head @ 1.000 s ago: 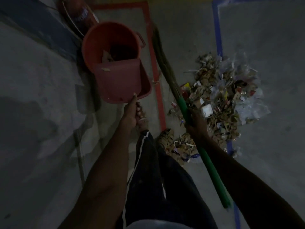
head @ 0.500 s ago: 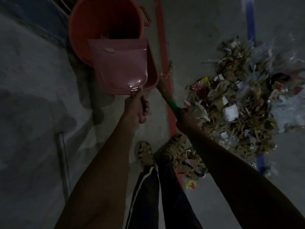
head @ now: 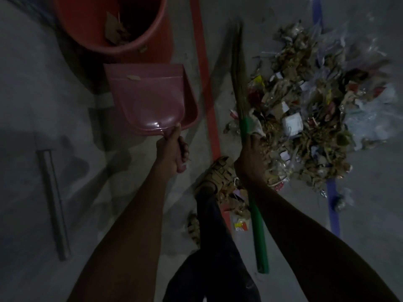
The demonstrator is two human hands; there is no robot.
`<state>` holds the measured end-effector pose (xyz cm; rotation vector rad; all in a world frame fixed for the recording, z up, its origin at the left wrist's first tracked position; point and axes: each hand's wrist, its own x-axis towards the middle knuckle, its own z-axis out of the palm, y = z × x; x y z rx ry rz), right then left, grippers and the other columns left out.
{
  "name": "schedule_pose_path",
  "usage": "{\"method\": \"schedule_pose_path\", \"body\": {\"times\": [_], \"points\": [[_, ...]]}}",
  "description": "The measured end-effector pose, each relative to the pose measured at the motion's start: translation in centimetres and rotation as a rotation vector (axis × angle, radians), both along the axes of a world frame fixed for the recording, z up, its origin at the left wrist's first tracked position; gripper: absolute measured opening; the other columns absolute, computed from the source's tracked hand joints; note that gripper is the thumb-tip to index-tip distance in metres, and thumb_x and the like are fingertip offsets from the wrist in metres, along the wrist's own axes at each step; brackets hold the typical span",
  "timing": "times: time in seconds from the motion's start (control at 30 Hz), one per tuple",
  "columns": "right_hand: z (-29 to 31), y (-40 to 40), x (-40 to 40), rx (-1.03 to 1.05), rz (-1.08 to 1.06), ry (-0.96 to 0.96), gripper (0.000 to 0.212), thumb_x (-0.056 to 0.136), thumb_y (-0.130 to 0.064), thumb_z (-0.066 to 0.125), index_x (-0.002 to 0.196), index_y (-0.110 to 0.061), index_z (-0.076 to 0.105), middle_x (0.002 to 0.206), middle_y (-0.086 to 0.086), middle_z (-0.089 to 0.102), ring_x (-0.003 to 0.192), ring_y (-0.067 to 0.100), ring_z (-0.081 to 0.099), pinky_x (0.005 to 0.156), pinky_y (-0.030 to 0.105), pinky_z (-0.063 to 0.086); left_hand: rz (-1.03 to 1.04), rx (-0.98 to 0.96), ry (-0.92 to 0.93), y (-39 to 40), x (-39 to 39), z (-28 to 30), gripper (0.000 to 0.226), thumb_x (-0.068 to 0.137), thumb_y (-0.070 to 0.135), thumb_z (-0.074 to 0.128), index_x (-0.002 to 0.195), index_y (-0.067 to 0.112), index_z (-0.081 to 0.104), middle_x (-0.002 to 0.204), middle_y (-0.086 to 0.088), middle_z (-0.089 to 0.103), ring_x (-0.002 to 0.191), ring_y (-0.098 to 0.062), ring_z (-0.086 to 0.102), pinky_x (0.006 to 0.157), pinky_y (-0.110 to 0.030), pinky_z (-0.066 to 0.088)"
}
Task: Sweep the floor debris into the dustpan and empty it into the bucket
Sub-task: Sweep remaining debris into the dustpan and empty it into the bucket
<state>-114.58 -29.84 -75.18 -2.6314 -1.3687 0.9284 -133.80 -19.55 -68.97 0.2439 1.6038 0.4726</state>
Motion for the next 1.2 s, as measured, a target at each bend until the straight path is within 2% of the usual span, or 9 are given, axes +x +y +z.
{"method": "schedule_pose_path", "body": {"times": [0.17, 0.23, 0.33, 0.43, 0.57, 0.73, 0.87, 1.07, 1.2], "points": [[1.1, -4.3, -2.1, 0.067, 0.179, 0.195, 0.057, 0.087, 0.001, 0.050, 0.143, -0.008, 0.042, 0.149, 0.011, 0.033, 0.106, 0.038, 0.056, 0.076, 0.050, 0.055, 0.030, 0.026, -0.006, -6.5, -2.5, 1.5, 0.047, 0.089, 0.051, 0.068, 0.060, 0.017, 0.051, 0.049, -0.003, 0.051, 0.037, -0.015, 0.041, 0.040, -0.018, 0.033], [1.7, -5.9, -2.4, -0.035, 0.238, 0.243, 0.053, 0.087, 0.002, 0.053, 0.139, -0.008, 0.049, 0.144, 0.012, 0.039, 0.107, 0.036, 0.058, 0.080, 0.052, 0.055, 0.056, 0.038, -0.008, -9.2, -3.9, 2.6, 0.047, 0.089, 0.050, 0.069, 0.060, 0.017, 0.052, 0.050, -0.003, 0.051, 0.037, -0.015, 0.041, 0.041, -0.019, 0.032], [2.2, -8.3, -1.1, -0.233, 0.282, 0.277, 0.050, 0.085, 0.000, 0.062, 0.134, -0.009, 0.054, 0.132, 0.014, 0.049, 0.100, 0.031, 0.061, 0.079, 0.044, 0.059, 0.080, 0.044, 0.017, -13.2, -6.5, 4.0, 0.047, 0.088, 0.052, 0.069, 0.061, 0.018, 0.051, 0.051, -0.001, 0.050, 0.038, -0.014, 0.041, 0.042, -0.019, 0.033], [3.1, -10.1, 0.7, -0.268, 0.145, 0.203, 0.046, 0.087, -0.005, 0.064, 0.132, -0.009, 0.053, 0.124, 0.016, 0.057, 0.095, 0.025, 0.063, 0.076, 0.039, 0.059, 0.122, 0.063, 0.028, -16.5, -9.1, 4.6, 0.046, 0.089, 0.050, 0.069, 0.062, 0.018, 0.051, 0.053, -0.002, 0.048, 0.038, -0.013, 0.042, 0.040, -0.019, 0.033], [5.0, -12.2, 1.6, -0.177, 0.078, 0.007, 0.054, 0.084, 0.002, 0.064, 0.134, -0.001, 0.044, 0.129, 0.020, 0.050, 0.102, 0.039, 0.060, 0.079, 0.051, 0.056, 0.140, 0.093, 0.080, -20.7, -11.6, 4.9, 0.043, 0.090, 0.045, 0.070, 0.065, 0.016, 0.052, 0.050, -0.002, 0.049, 0.038, -0.013, 0.043, 0.037, -0.019, 0.034], [5.6, -17.5, 0.4, -0.030, 0.234, 0.015, 0.057, 0.087, 0.001, 0.057, 0.141, -0.006, 0.041, 0.145, 0.015, 0.034, 0.102, 0.042, 0.058, 0.077, 0.053, 0.054, 0.200, 0.108, 0.091, -24.7, -12.5, 5.3, 0.042, 0.091, 0.045, 0.070, 0.065, 0.017, 0.051, 0.049, -0.002, 0.048, 0.038, -0.012, 0.043, 0.036, -0.019, 0.032], [4.4, -23.0, -3.0, 0.035, 0.380, 0.116, 0.049, 0.093, -0.004, 0.056, 0.140, -0.011, 0.046, 0.143, 0.014, 0.042, 0.100, 0.033, 0.062, 0.072, 0.045, 0.059, 0.276, 0.109, 0.089, -27.8, -12.3, 4.8, 0.044, 0.089, 0.044, 0.071, 0.063, 0.017, 0.049, 0.047, 0.000, 0.047, 0.036, -0.011, 0.040, 0.037, -0.019, 0.031], [2.2, -30.2, -3.9, -0.250, 0.636, -0.048, 0.066, 0.086, 0.000, 0.059, 0.147, -0.010, 0.035, 0.146, 0.015, 0.033, 0.126, 0.045, 0.042, 0.076, 0.050, 0.057, 0.322, 0.047, 0.124, -34.3, -9.5, 3.1, 0.046, 0.089, 0.047, 0.071, 0.062, 0.017, 0.048, 0.046, -0.002, 0.047, 0.032, -0.014, 0.039, 0.039, -0.018, 0.029], [3.3, -34.1, -0.8, -0.287, 0.538, -0.181, 0.065, 0.086, 0.000, 0.059, 0.146, -0.006, 0.035, 0.138, 0.017, 0.037, 0.122, 0.048, 0.041, 0.066, 0.048, 0.057, 0.402, 0.005, 0.112, -39.6, -5.7, 2.7, 0.045, 0.091, 0.040, 0.070, 0.060, 0.015, 0.049, 0.046, -0.002, 0.045, 0.032, -0.012, 0.038, 0.037, -0.017, 0.030]]}}
